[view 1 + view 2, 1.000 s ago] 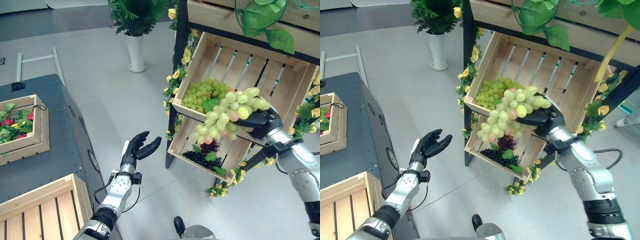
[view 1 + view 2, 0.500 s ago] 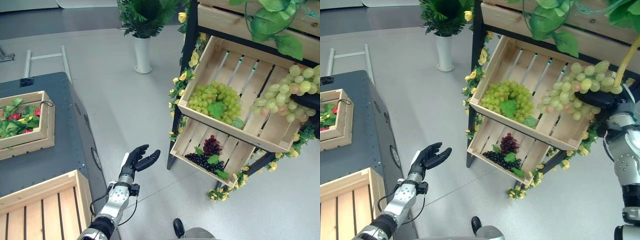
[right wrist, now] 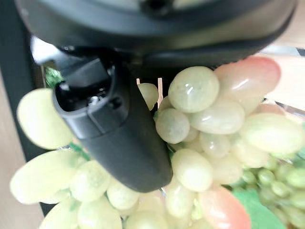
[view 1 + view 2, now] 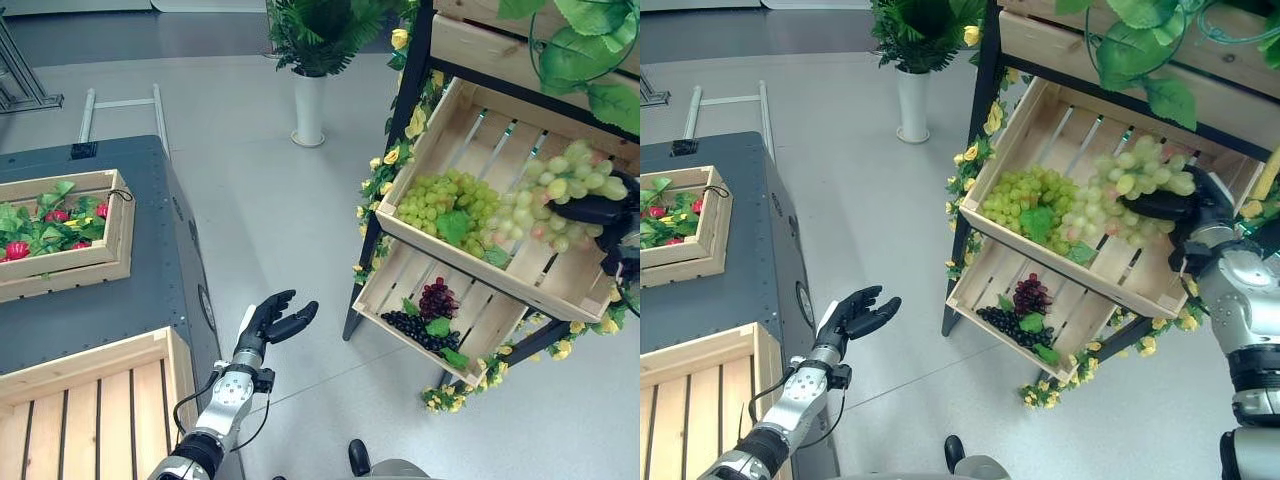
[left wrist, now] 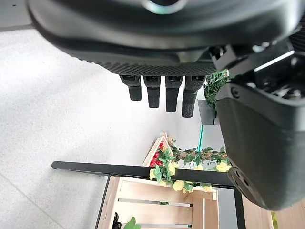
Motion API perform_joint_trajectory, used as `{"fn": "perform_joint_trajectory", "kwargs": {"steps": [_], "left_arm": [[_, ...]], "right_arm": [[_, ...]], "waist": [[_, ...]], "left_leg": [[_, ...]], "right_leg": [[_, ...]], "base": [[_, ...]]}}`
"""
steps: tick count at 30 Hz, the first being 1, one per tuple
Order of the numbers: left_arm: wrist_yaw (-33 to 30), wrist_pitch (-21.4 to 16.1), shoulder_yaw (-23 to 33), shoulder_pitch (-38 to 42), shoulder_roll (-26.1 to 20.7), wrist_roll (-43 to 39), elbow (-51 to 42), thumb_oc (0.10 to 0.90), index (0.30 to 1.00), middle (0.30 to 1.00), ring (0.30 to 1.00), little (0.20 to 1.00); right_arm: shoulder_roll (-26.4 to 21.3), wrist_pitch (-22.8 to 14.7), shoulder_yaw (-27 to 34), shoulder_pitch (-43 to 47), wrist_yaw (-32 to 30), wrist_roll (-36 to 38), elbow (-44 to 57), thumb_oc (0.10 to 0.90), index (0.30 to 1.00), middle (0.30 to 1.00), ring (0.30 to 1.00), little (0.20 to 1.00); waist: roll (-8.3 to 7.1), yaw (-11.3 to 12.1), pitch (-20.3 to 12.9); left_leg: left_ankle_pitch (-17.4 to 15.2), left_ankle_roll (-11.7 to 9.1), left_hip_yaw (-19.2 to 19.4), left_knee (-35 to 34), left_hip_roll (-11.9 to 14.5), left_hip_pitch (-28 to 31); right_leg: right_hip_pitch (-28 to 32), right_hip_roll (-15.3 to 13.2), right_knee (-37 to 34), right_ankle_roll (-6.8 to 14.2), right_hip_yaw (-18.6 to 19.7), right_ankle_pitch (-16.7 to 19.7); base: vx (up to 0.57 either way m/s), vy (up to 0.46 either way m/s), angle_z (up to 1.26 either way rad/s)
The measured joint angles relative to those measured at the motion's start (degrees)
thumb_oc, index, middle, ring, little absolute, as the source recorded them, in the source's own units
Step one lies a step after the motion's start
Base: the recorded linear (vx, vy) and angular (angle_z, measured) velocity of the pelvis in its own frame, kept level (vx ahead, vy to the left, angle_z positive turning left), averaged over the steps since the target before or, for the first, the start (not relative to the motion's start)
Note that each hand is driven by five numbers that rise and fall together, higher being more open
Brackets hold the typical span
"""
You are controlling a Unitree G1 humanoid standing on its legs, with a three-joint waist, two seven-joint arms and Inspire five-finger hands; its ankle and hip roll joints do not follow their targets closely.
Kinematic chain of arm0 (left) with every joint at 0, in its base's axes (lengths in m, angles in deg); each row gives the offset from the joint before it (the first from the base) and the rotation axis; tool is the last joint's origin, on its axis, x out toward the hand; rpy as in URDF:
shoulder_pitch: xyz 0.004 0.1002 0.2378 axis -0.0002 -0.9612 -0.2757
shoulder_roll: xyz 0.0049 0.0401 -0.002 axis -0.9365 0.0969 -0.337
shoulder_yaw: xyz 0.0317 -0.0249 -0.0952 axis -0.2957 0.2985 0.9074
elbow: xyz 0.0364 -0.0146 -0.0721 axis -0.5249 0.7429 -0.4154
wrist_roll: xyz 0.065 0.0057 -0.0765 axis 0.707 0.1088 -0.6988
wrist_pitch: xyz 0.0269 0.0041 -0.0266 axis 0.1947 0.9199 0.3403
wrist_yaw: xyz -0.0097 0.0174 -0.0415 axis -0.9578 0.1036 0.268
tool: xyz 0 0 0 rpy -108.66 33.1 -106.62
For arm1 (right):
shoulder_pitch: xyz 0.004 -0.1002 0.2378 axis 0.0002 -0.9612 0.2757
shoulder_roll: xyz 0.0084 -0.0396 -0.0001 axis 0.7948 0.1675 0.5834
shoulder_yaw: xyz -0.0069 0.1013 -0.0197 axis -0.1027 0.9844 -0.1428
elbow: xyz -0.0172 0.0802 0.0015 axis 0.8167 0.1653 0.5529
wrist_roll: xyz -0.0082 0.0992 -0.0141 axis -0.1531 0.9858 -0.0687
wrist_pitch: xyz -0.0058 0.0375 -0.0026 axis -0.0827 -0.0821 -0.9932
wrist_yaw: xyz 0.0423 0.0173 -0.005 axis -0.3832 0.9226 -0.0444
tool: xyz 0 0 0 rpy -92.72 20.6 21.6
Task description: Pick up the fruits from the basket on one side to the basket on the other side
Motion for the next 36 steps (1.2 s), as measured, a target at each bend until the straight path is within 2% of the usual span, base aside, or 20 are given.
{"fn": "perform_joint_trajectory", "kwargs": {"steps": [4, 6, 7, 8, 14, 21, 27, 33, 36], "left_arm": [[0.42, 0.02, -0.02, 0.01, -0.08, 0.01, 0.04, 0.800, 0.900, 0.900, 0.900, 0.900], [0.45, 0.02, -0.02, 0.00, -0.08, 0.00, 0.04, 0.800, 0.900, 0.900, 0.900, 0.900], [0.39, 0.02, -0.02, 0.00, -0.09, -0.01, 0.04, 0.800, 0.900, 0.900, 0.900, 0.900], [0.39, 0.02, -0.02, 0.00, -0.10, -0.01, 0.03, 0.800, 0.900, 0.900, 0.900, 0.900], [0.25, 0.03, -0.02, 0.00, -0.17, 0.00, 0.03, 0.800, 0.900, 0.900, 0.900, 0.900], [0.19, 0.05, -0.10, 0.00, -0.14, -0.02, 0.01, 0.800, 0.900, 0.900, 0.900, 0.900], [0.19, 0.05, -0.08, 0.00, -0.14, -0.01, 0.01, 0.800, 0.900, 0.900, 0.900, 0.900], [-0.08, 0.05, -0.05, -0.02, 0.02, 0.05, -0.02, 0.800, 0.900, 0.900, 0.900, 0.900], [-0.60, -0.06, 0.09, -0.07, 0.34, 0.26, -0.03, 0.800, 0.900, 0.900, 0.900, 0.900]], "right_arm": [[1.76, 0.66, -1.65, 1.41, 2.14, -3.25, -2.97, 0.400, 0.300, 0.300, 0.300, 0.300], [2.05, 2.17, -2.19, 1.41, 3.47, -5.36, -4.67, 0.400, 0.300, 0.300, 0.300, 0.300], [2.05, 2.83, -2.62, 1.41, 3.65, -5.47, -5.68, 0.483, 0.425, 0.425, 0.425, 0.425], [2.05, 3.22, -2.98, 1.41, 3.66, -6.84, -6.62, 0.800, 0.900, 0.900, 0.900, 0.900], [1.99, 5.23, -2.98, 1.41, 3.99, -9.55, -10.76, 0.800, 0.900, 0.900, 0.900, 0.900], [1.68, 5.23, -2.98, 2.35, 4.93, -10.70, -9.94, 0.800, 0.900, 0.900, 0.900, 0.900], [0.82, 5.42, -2.95, 2.35, 7.14, -11.69, -7.65, 0.800, 0.900, 0.900, 0.900, 0.900], [-0.96, 5.41, -0.72, -2.89, 7.64, -14.05, 3.82, 0.800, 0.900, 0.900, 0.900, 0.900], [-0.96, 3.76, 2.41, -8.12, 6.55, -19.26, 12.69, 0.800, 0.900, 0.900, 0.900, 0.900]], "waist": [[0.00, -0.05, 0.00], [0.03, -0.09, 0.01], [0.04, -0.18, 0.01], [0.04, -0.24, 0.01], [0.41, -0.98, 0.06], [1.49, -1.81, 0.11], [1.72, -2.55, 0.19], [2.04, -4.34, 0.38], [2.41, -5.71, 0.40]], "left_leg": [[0.01, 0.00, 0.00, 0.00, -0.01, 0.22], [0.01, 0.00, -0.01, 0.00, 0.01, 0.22], [0.01, 0.00, 0.00, 0.00, 0.01, 0.23], [0.01, 0.00, 0.02, 0.00, 0.01, 0.25], [-0.01, 0.00, 0.19, -0.01, 0.00, 0.33], [-0.06, 0.03, 0.42, -0.01, -0.03, 0.35], [-0.12, 0.07, 1.28, -0.01, -0.04, 0.35], [-0.20, 0.00, 1.69, -0.02, 0.05, 0.25], [-0.26, 0.00, 1.87, -0.02, 0.06, 0.23]], "right_leg": [[0.23, -0.04, -0.01, 0.00, -0.13, 0.00], [0.23, -0.06, -0.01, 0.00, -0.35, -0.01], [0.23, -0.06, -0.01, 0.00, -0.37, -0.01], [0.25, -0.06, -0.01, -0.01, -0.36, -0.01], [0.26, -0.04, -0.01, -0.01, -0.25, -0.01], [0.18, 0.02, -0.01, -0.01, 0.37, -0.01], [-0.10, 0.02, -0.01, 0.01, 0.62, -0.01], [-0.44, 0.15, -0.01, 0.03, 0.94, -0.01], [-0.60, 0.17, -0.02, 0.21, 1.22, -0.17]], "base": [[0.00, 0.000, 0.00], [0.00, 0.000, 0.00], [0.00, 0.000, 0.00], [0.00, 0.000, 0.00], [0.00, 0.000, 0.00], [0.00, 0.002, 0.00], [0.00, 0.009, -0.05], [-0.02, 0.002, -0.03], [0.00, 0.006, -0.05]]}}
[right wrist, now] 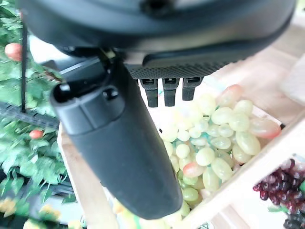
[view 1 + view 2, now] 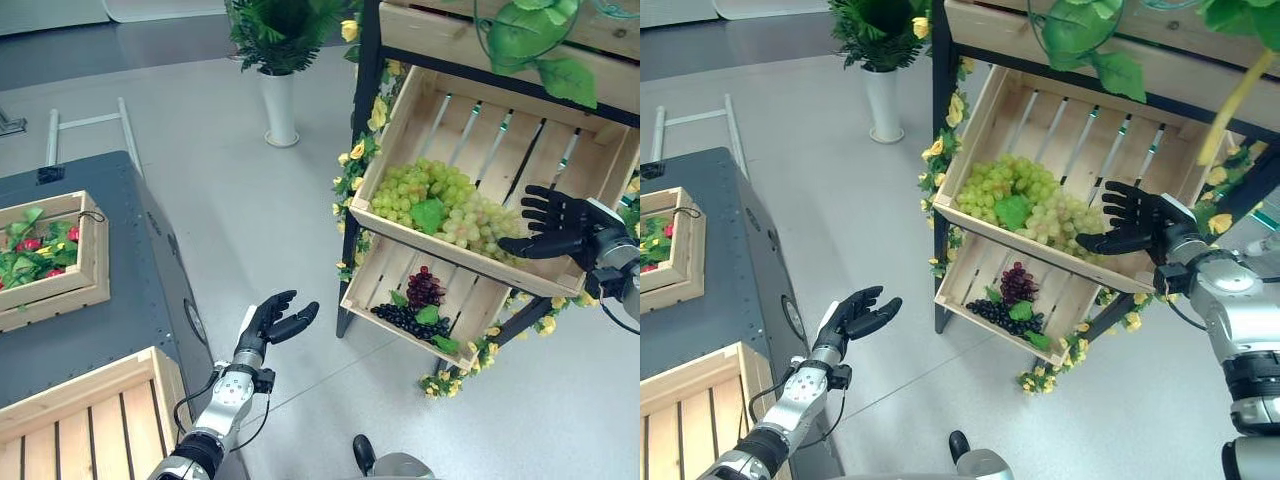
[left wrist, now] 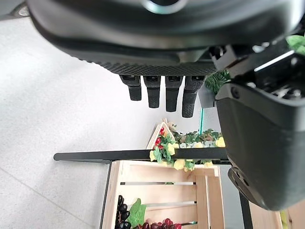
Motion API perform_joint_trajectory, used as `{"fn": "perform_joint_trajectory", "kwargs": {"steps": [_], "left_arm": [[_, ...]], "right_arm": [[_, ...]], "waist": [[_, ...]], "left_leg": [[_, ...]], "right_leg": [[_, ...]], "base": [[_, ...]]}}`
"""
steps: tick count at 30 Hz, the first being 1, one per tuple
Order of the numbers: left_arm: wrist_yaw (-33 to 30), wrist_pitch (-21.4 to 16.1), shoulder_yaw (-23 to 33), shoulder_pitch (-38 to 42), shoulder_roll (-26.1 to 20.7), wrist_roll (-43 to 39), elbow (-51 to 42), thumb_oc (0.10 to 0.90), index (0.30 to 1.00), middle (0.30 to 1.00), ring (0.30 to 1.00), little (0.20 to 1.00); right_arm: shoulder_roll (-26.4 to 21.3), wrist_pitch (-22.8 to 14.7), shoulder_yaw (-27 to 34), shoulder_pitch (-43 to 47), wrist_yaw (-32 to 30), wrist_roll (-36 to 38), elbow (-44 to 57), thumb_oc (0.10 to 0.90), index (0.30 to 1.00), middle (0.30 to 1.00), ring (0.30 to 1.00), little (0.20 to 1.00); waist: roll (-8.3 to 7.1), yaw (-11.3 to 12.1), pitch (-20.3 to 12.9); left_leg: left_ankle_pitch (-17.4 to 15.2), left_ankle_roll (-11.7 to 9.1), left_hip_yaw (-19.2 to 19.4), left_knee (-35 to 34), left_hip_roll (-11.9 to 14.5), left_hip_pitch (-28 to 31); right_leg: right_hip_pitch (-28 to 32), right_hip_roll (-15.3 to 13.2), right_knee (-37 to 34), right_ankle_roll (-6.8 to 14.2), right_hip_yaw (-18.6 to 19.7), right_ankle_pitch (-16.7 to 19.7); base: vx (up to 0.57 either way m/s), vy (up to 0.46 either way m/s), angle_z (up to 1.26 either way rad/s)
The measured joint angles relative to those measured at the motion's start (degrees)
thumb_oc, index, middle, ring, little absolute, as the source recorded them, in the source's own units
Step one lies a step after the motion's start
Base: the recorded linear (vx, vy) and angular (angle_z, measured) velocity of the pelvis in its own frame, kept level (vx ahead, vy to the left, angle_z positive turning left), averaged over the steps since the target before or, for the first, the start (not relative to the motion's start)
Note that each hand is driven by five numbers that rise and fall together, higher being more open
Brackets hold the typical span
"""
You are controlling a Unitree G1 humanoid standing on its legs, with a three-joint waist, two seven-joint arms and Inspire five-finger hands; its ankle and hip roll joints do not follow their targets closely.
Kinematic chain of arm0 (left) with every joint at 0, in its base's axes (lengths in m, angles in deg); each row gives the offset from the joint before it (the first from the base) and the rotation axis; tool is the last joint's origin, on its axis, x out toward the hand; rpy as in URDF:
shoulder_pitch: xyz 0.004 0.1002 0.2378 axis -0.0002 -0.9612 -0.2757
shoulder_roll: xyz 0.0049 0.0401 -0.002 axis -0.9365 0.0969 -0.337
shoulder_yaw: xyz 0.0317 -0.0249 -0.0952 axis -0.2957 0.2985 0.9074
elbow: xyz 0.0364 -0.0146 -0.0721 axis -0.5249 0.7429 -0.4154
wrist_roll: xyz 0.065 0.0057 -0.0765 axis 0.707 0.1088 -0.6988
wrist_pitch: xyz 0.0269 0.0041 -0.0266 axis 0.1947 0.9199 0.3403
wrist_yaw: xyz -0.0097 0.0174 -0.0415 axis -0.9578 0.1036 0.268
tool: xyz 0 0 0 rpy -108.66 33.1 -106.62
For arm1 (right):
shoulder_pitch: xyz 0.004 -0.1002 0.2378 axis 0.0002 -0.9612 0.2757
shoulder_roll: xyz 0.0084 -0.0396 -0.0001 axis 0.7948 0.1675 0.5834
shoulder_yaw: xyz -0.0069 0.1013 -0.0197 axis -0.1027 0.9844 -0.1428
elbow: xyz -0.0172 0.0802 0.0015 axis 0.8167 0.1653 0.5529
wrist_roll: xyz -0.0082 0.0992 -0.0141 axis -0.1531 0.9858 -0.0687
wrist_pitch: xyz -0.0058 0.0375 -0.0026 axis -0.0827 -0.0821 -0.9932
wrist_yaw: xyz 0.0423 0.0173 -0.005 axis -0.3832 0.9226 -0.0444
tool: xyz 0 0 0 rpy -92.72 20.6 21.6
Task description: Pick up the fruits from the basket on one side to the basket on the other side
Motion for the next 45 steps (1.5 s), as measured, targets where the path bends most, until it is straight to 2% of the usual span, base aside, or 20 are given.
{"fn": "perform_joint_trajectory", "kwargs": {"steps": [1, 4, 7, 8, 12, 14, 18, 23, 29, 31, 37, 40, 45], "left_arm": [[-0.16, 0.00, -0.01, -0.04, 0.01, 0.04, 0.02, 0.800, 0.900, 0.900, 0.900, 0.900], [-0.52, -0.01, 0.19, -0.03, 0.33, 0.17, -0.05, 0.800, 0.900, 0.900, 0.900, 0.900], [-1.27, -0.02, 0.48, -0.16, 1.62, 0.17, -0.04, 0.800, 0.900, 0.900, 0.900, 0.900], [-1.38, -0.01, 0.49, -0.28, 1.73, 0.17, -0.04, 0.800, 0.900, 0.900, 0.900, 0.900], [-1.47, -0.02, 0.48, -0.52, 2.53, 0.18, -0.02, 0.800, 0.900, 0.900, 0.900, 0.900], [-1.84, -0.04, 0.45, -0.67, 3.71, 0.21, 0.04, 0.800, 0.900, 0.900, 0.900, 0.900], [-1.98, -0.08, 0.30, -1.20, 4.67, 0.68, 0.14, 0.800, 0.900, 0.900, 0.900, 0.900], [-2.85, -0.16, 0.30, -2.40, 4.70, 1.84, 1.18, 0.800, 0.900, 0.900, 0.900, 0.900], [-6.77, -1.31, 0.34, -3.00, 6.45, 1.99, 4.68, 0.800, 0.900, 0.900, 0.900, 0.900], [-9.15, -1.94, 0.33, -3.32, 7.71, 2.34, 6.72, 0.800, 0.900, 0.900, 0.900, 0.900], [-12.73, -3.00, -0.16, -4.82, 9.09, 3.85, 11.32, 0.800, 0.900, 0.900, 0.900, 0.900], [-13.29, -4.67, -0.25, -5.64, 9.08, 5.33, 11.31, 0.800, 0.900, 0.900, 0.900, 0.900], [-12.68, -6.21, -0.23, -7.55, 8.89, 6.49, 12.25, 0.800, 0.900, 0.900, 0.900, 0.900]], "right_arm": [[0.00, -0.55, 0.33, -0.65, -0.13, -1.10, 1.21, 0.800, 0.900, 0.900, 0.900, 0.900], [0.00, -4.63, 2.09, -5.53, -3.66, -11.02, 9.18, 0.800, 0.900, 0.900, 0.900, 0.900], [0.01, -10.82, 5.08, -11.59, -7.75, -25.12, 18.10, 0.800, 0.900, 0.900, 0.900, 0.900], [0.01, -11.73, 5.22, -12.11, -8.33, -26.98, 19.50, 0.800, 0.900, 0.900, 0.900, 0.900], [0.00, -21.11, 5.84, -14.85, -12.95, -44.12, 26.90, 0.800, 0.900, 0.900, 0.900, 0.900], [0.00, -27.21, 5.74, -14.99, -18.19, -56.51, 28.45, 0.800, 0.900, 0.900, 0.900, 0.900], [0.02, -33.74, 4.76, -14.92, -24.63, -67.95, 28.50, 0.800, 0.900, 0.900, 0.900, 0.900], [1.26, -37.39, -0.54, -15.06, -25.49, -68.83, 28.38, 0.800, 0.900, 0.900, 0.900, 0.900], [8.44, -39.90, -11.50, -15.24, -26.17, -68.28, 23.95, 0.800, 0.900, 0.900, 0.900, 0.900], [12.29, -39.86, -16.93, -15.22, -27.58, -68.44, 19.64, 0.800, 0.900, 0.900, 0.900, 0.900], [20.14, -38.58, -27.76, -15.02, -31.49, -68.36, 9.40, 0.800, 0.900, 0.900, 0.900, 0.900], [21.18, -36.95, -30.67, -15.04, -31.52, -67.72, 5.82, 0.800, 0.900, 0.900, 0.900, 0.900], [25.53, -34.53, -32.45, -15.14, -31.50, -63.70, -2.08, 0.800, 0.900, 0.900, 0.900, 0.900]], "waist": [[0.09, -0.29, -0.01], [0.68, -1.15, -0.03], [1.69, -1.86, -0.06], [1.86, -2.16, -0.04], [2.43, -3.14, -0.12], [2.50, -2.80, -0.17], [2.68, -1.78, -0.32], [3.16, -0.41, -0.75], [3.25, 1.58, -1.87], [2.94, 2.92, -2.23], [2.27, 5.41, -2.68], [2.05, 7.04, -2.78], [1.71, 7.74, -3.03]], "left_leg": [[-0.03, -0.02, 0.04, 0.00, -0.01, 0.01], [-0.15, -0.05, 0.57, 0.00, 0.07, 0.11], [-0.29, -0.04, 0.99, 0.00, 0.08, 0.13], [-0.33, -0.04, 1.03, 0.00, 0.09, 0.14], [-0.40, -0.08, 1.34, -0.01, 0.25, 0.09], [-0.39, -0.06, 1.34, 0.00, 0.29, 0.08], [-0.38, -0.05, 1.13, 0.00, 0.27, 0.00], [-0.35, -0.05, 0.67, 0.01, 0.28, -0.04], [-0.30, -0.10, -0.72, 0.00, 0.37, -0.06], [-0.14, -0.22, -1.38, 0.00, 0.44, -0.31], [0.38, -0.31, -3.43, 0.01, 0.57, -1.13], [0.45, -0.31, -3.85, 0.01, 0.59, -1.32], [0.70, -0.32, -5.20, 0.02, 0.61, -1.72]], "right_leg": [[-0.04, 0.02, 0.00, 0.03, 0.12, -0.02], [-0.18, 0.16, -0.01, 0.09, 0.93, -0.04], [-0.31, 0.18, 0.00, 0.11, 1.18, -0.03], [-0.31, 0.18, 0.00, 0.12, 1.18, -0.04], [-0.54, 0.25, 0.00, 0.18, 1.41, -0.02], [-0.52, 0.20, 0.00, 0.20, 1.39, -0.01], [-0.52, 0.16, 0.01, 0.12, 1.22, 0.04], [-0.38, 0.09, 0.01, -0.06, 0.78, 0.13], [0.18, -0.08, -0.01, -0.09, -0.73, -0.26], [0.19, -0.09, -0.03, -0.16, -1.32, -0.30], [0.23, -0.24, -0.19, -0.58, -3.93, -0.40], [0.27, -0.29, -0.20, -0.66, -4.35, -0.43], [0.45, -0.52, -0.21, -0.90, -6.84, -0.60]], "base": [[0.00, 0.016, -0.05], [0.00, 0.016, -0.10], [-0.01, 0.016, -0.07], [-0.01, 0.003, -0.05], [0.00, -0.005, -0.04], [0.00, -0.017, 0.00], [0.00, -0.008, 0.02], [-0.01, -0.029, 0.05], [-0.03, -0.081, 0.12], [-0.03, -0.095, 0.12], [-0.01, -0.088, 0.17], [0.01, -0.065, 0.13], [0.01, -0.046, 0.12]]}}
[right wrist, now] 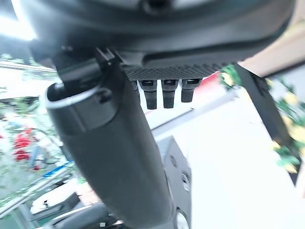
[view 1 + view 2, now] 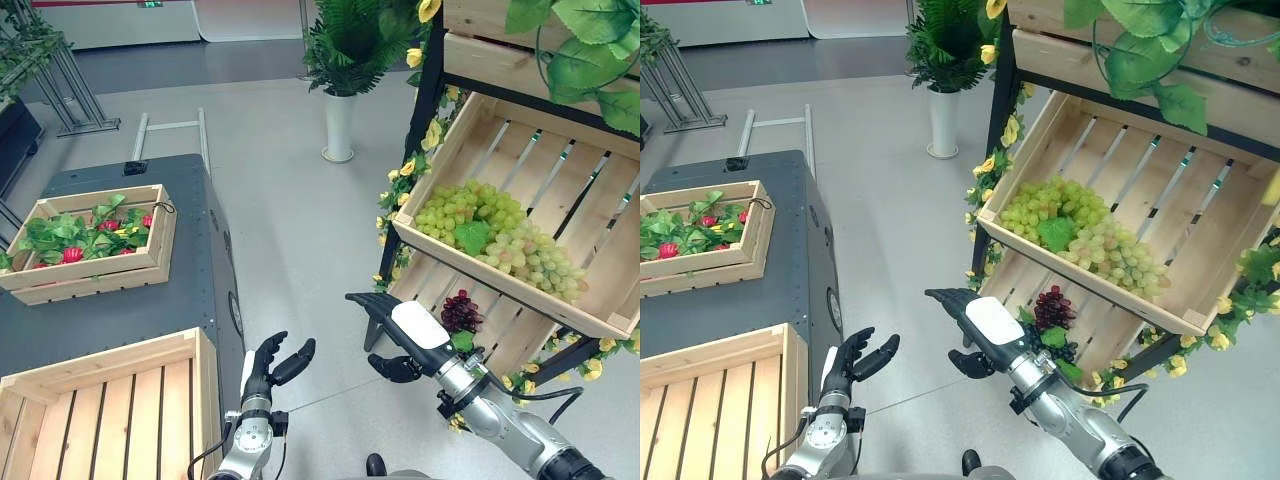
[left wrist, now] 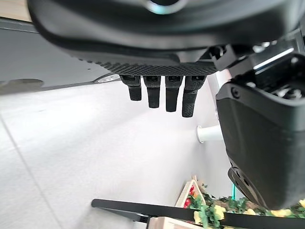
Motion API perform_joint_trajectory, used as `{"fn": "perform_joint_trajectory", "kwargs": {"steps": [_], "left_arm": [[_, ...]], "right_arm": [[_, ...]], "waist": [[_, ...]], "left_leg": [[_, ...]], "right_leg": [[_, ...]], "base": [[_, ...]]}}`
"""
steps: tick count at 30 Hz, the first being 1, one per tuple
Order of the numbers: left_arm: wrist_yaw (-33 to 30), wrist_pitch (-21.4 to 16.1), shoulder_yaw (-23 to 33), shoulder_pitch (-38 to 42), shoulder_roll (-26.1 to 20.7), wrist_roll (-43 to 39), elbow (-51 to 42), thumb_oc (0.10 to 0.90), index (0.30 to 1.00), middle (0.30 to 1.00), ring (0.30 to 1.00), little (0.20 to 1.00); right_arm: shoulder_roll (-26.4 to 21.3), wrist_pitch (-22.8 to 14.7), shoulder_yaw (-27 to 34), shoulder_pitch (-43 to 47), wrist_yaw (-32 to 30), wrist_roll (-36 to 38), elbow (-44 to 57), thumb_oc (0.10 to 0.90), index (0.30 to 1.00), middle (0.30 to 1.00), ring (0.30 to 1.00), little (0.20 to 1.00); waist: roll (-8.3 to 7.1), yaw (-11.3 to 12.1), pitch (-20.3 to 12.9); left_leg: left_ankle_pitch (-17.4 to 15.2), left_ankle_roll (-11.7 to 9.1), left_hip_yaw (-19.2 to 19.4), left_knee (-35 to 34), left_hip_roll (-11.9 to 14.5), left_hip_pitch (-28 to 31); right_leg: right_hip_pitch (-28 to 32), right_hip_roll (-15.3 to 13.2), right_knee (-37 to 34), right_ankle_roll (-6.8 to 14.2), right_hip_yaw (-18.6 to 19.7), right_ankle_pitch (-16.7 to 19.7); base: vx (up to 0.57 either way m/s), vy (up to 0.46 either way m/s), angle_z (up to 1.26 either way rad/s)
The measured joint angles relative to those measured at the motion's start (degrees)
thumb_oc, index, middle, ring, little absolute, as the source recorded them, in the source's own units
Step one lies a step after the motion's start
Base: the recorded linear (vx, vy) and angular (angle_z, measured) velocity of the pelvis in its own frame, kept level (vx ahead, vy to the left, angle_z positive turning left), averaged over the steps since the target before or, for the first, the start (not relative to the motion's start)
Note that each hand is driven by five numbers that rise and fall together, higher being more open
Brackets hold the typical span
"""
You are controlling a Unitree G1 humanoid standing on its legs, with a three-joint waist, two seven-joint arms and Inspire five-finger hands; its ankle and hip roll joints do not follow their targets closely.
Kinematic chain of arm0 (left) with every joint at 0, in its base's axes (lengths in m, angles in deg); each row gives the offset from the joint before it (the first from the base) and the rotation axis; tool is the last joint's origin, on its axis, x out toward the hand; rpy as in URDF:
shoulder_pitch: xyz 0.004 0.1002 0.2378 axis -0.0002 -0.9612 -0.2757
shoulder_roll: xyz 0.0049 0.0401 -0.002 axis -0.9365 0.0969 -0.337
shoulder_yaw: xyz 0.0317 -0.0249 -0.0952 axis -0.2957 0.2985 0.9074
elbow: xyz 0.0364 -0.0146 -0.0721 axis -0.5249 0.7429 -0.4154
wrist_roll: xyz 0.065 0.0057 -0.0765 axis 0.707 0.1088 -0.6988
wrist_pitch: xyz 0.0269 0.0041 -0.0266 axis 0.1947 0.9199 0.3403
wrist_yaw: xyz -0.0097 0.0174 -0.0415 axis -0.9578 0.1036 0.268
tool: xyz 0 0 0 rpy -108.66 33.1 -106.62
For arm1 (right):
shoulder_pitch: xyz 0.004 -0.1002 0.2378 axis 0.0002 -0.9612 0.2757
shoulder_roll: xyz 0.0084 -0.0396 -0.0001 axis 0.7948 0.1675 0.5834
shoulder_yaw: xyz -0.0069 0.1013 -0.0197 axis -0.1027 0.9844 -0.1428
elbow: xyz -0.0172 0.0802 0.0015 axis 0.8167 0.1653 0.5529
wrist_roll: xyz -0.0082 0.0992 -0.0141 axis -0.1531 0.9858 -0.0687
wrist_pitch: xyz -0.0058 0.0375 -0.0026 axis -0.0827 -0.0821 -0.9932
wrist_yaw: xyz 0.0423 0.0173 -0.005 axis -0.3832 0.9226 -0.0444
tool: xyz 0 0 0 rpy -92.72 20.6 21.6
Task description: Pick up the fruits from the basket on one side to the basket on the other side
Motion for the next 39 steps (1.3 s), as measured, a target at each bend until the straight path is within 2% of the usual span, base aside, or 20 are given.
{"fn": "perform_joint_trajectory", "kwargs": {"steps": [6, 8, 12, 15, 16, 19, 22, 25, 28, 35, 39], "left_arm": [[5.04, -0.07, 0.11, -1.91, -0.30, -0.32, 2.42, 0.800, 0.900, 0.900, 0.900, 0.900], [8.45, 0.03, 0.10, -2.58, -0.54, -0.48, 3.68, 0.800, 0.900, 0.900, 0.900, 0.900], [12.09, 0.33, 0.04, -3.75, -0.52, -0.41, 6.26, 0.800, 0.900, 0.900, 0.900, 0.900], [13.81, 1.74, 0.06, -3.83, -0.46, -0.33, 8.65, 0.800, 0.900, 0.900, 0.900, 0.900], [14.43, 2.78, 0.07, -3.97, -0.43, -0.31, 9.64, 0.800, 0.900, 0.900, 0.900, 0.900], [15.90, 5.12, 0.10, -4.12, -0.35, 0.02, 12.94, 0.800, 0.900, 0.900, 0.900, 0.900], [16.05, 5.34, 0.11, -4.06, -0.63, 0.51, 13.16, 0.800, 0.900, 0.900, 0.900, 0.900], [16.82, 5.80, 0.02, -3.95, -0.51, 1.42, 13.46, 0.800, 0.900, 0.900, 0.900, 0.900], [17.78, 7.69, -0.39, -3.84, -0.52, 2.12, 13.62, 0.800, 0.900, 0.900, 0.900, 0.900], [21.72, 9.57, -1.13, -3.61, -0.61, 2.05, 13.61, 0.800, 0.900, 0.900, 0.900, 0.900], [23.19, 10.90, -1.14, -3.61, -0.59, 2.13, 13.62, 0.800, 0.900, 0.900, 0.900, 0.900]], "right_arm": [[2.15, 1.72, -0.59, -1.60, 0.74, 5.68, -8.30, 0.800, 0.900, 0.900, 0.900, 0.900], [3.97, 2.59, -0.49, -1.63, 2.58, 9.78, -12.33, 0.800, 0.900, 0.900, 0.900, 0.900], [8.28, 4.73, -0.49, -1.69, 7.28, 13.03, -23.30, 0.800, 0.900, 0.900, 0.900, 0.900], [12.66, 6.96, 0.47, -2.02, 10.45, 18.25, -32.85, 0.800, 0.900, 0.900, 0.900, 0.900], [14.17, 8.72, 0.86, -2.26, 11.86, 20.24, -36.05, 0.800, 0.900, 0.900, 0.900, 0.900], [16.84, 9.60, 3.53, -2.76, 16.55, 27.02, -43.87, 0.800, 0.900, 0.900, 0.900, 0.900], [17.31, 10.48, 5.03, -2.85, 17.81, 31.20, -45.64, 0.800, 0.900, 0.900, 0.900, 0.900], [18.73, 11.50, 9.32, -2.46, 18.52, 35.26, -50.09, 0.800, 0.900, 0.900, 0.900, 0.900], [18.88, 12.75, 11.31, -2.67, 18.46, 35.55, -52.36, 0.800, 0.900, 0.900, 0.900, 0.900], [18.59, 13.95, 11.27, -2.77, 18.46, 35.52, -52.75, 0.800, 0.900, 0.900, 0.900, 0.900], [18.48, 14.88, 11.26, -2.72, 18.47, 35.51, -52.75, 0.800, 0.900, 0.900, 0.900, 0.900]], "waist": [[0.06, 1.28, -0.02], [0.27, 2.16, -0.08], [0.82, 2.76, -0.38], [1.47, 4.15, -0.60], [1.84, 4.55, -0.86], [2.77, 5.25, -1.32], [2.87, 5.46, -1.48], [3.14, 5.56, -2.14], [3.50, 5.50, -3.00], [4.19, 5.64, -3.68], [4.70, 5.65, -4.09]], "left_leg": [[0.19, -0.12, -1.64, 0.00, 0.13, -0.03], [0.19, -0.12, -2.02, 0.00, 0.20, -0.15], [0.20, -0.11, -3.42, 0.00, 0.29, -0.06], [0.30, -0.13, -4.65, -0.01, 0.38, -0.07], [0.30, -0.15, -4.87, 0.00, 0.42, -0.07], [0.39, -0.27, -6.33, 0.00, 0.42, -0.02], [0.54, -0.46, -7.25, 0.00, 0.45, -0.05], [0.54, -0.50, -7.79, -0.01, 0.53, 0.20], [0.40, -0.78, -8.89, -0.02, 0.54, -0.11], [0.91, -0.97, -11.94, -0.01, 0.55, -0.38], [0.83, -1.21, -12.40, -0.01, 0.57, -0.40]], "right_leg": [[0.76, -0.07, -0.01, -0.39, -1.94, -0.38], [0.81, -0.04, -0.01, -0.26, -2.30, -0.58], [1.56, -0.07, -0.02, -0.58, -3.70, -0.84], [2.15, -0.25, -0.02, -0.74, -4.89, -1.31], [2.24, -0.06, -0.03, -0.89, -5.03, -1.39], [2.87, -0.16, -0.03, -0.91, -6.36, -1.76], [3.17, -0.15, -0.03, -1.04, -6.68, -1.83], [3.79, -0.18, -0.03, -1.44, -7.66, -2.31], [4.03, -0.13, -0.03, -1.35, -8.20, -2.64], [4.62, 0.14, -0.04, -1.76, -9.87, -2.98], [4.85, 0.17, -0.04, -1.77, -10.81, -3.17]], "base": [[0.00, -0.031, 0.15], [0.02, -0.014, 0.10], [0.02, -0.016, 0.20], [0.04, -0.010, 0.19], [0.05, 0.001, 0.13], [0.03, 0.008, 0.20], [0.03, 0.018, 0.12], [0.04, 0.020, 0.10], [0.03, -0.002, 0.10], [0.00, -0.008, 0.14], [0.03, 0.003, 0.08]]}}
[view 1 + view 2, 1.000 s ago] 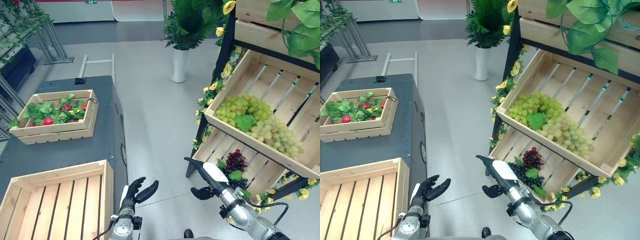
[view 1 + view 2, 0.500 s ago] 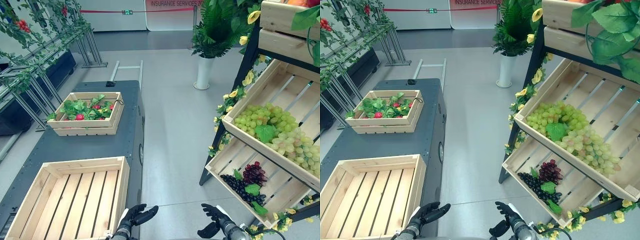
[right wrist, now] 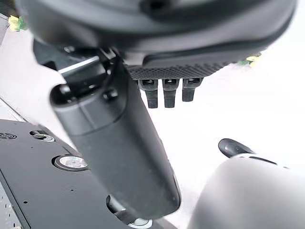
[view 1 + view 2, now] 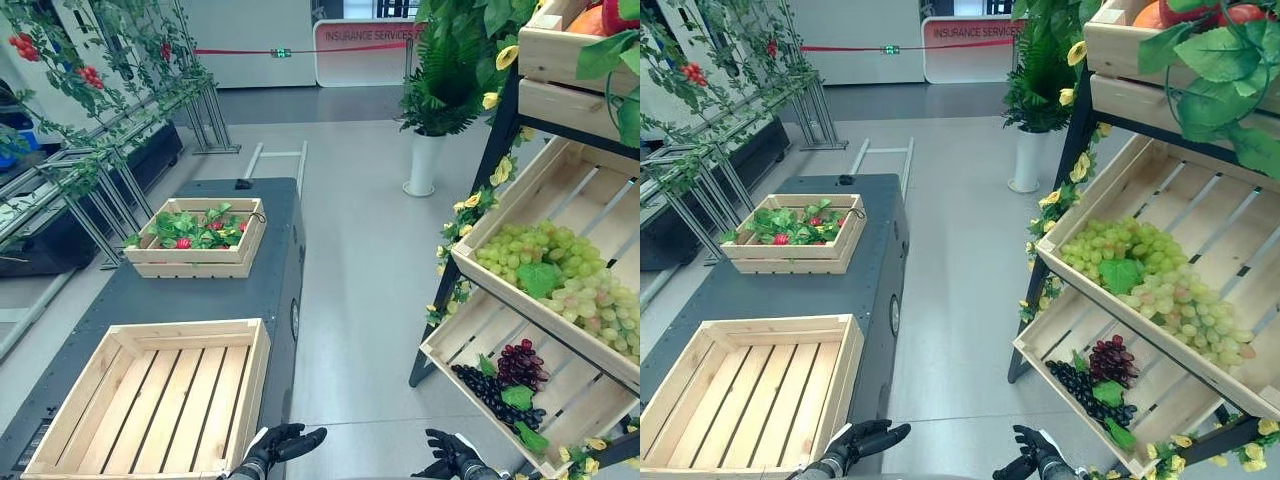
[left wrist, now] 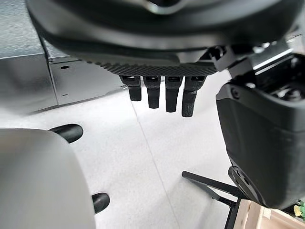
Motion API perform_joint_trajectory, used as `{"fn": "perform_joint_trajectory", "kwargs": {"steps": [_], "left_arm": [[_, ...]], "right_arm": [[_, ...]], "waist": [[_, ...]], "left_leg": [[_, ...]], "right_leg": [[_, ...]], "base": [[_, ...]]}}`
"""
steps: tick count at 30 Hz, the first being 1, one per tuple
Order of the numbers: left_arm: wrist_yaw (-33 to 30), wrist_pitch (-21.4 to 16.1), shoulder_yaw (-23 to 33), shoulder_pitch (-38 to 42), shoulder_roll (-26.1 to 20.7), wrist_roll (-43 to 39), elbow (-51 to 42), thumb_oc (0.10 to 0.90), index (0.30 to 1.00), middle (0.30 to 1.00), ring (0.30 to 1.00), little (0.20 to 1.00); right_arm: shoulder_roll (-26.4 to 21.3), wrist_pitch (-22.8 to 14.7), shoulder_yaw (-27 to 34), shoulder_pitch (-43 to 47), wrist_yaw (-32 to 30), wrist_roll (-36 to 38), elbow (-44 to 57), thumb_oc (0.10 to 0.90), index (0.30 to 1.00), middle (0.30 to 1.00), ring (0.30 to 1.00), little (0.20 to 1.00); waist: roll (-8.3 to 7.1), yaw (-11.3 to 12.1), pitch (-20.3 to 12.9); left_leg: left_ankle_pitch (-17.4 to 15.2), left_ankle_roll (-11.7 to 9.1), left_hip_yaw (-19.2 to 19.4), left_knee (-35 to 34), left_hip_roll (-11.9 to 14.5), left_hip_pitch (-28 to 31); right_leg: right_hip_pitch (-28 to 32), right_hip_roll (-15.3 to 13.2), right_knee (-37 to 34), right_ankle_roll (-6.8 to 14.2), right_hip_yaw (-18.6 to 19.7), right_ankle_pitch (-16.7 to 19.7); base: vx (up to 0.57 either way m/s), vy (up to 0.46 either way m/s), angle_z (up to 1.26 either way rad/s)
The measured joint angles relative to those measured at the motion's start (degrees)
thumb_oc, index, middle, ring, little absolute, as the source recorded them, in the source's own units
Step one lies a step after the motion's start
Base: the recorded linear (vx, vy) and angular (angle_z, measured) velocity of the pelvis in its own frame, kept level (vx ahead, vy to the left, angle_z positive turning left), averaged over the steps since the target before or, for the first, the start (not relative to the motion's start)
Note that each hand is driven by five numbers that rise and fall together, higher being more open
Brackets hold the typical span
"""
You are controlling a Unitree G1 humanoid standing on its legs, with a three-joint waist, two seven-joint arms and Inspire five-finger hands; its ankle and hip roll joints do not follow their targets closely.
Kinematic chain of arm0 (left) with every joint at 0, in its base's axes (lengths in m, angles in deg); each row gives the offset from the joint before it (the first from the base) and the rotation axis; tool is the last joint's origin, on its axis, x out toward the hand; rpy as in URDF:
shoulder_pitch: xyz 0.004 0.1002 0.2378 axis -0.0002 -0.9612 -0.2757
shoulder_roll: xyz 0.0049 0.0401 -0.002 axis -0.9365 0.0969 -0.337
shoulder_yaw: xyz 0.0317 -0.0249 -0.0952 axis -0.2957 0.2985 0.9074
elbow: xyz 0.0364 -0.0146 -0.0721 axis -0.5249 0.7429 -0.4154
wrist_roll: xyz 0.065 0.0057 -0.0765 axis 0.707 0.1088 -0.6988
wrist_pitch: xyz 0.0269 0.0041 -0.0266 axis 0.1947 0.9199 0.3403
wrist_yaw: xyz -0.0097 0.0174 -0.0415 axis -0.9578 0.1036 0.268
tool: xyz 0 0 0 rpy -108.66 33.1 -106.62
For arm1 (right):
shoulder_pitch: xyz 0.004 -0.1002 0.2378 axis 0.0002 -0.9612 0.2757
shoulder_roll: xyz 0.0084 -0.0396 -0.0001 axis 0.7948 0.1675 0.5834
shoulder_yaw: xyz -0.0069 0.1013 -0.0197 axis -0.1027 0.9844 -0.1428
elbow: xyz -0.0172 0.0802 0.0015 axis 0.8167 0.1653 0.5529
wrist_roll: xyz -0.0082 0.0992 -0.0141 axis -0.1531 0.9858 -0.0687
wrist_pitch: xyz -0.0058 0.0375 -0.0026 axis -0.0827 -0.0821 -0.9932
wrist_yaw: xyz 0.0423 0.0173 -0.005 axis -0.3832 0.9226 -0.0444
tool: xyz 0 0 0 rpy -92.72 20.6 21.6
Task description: Pick up the fruits from the basket on one side to the basket on the other side
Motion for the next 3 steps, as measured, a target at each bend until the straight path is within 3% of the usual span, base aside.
{"fn": "perform_joint_trajectory", "kwargs": {"steps": [3], "left_arm": [[0.40, 0.44, -0.09, -0.01, 0.01, 1.05, 0.00, 0.800, 0.900, 0.900, 0.900, 0.900]], "right_arm": [[-0.15, 0.37, -0.05, -0.03, 0.05, 0.00, -0.05, 0.800, 0.900, 0.900, 0.900, 0.900]], "waist": [[0.36, -0.08, -0.24]], "left_leg": [[0.03, 0.04, 0.01, 0.00, 0.00, 0.02]], "right_leg": [[0.02, 0.03, 0.00, 0.00, -0.01, 0.00]], "base": [[0.00, 0.000, 0.00]]}}
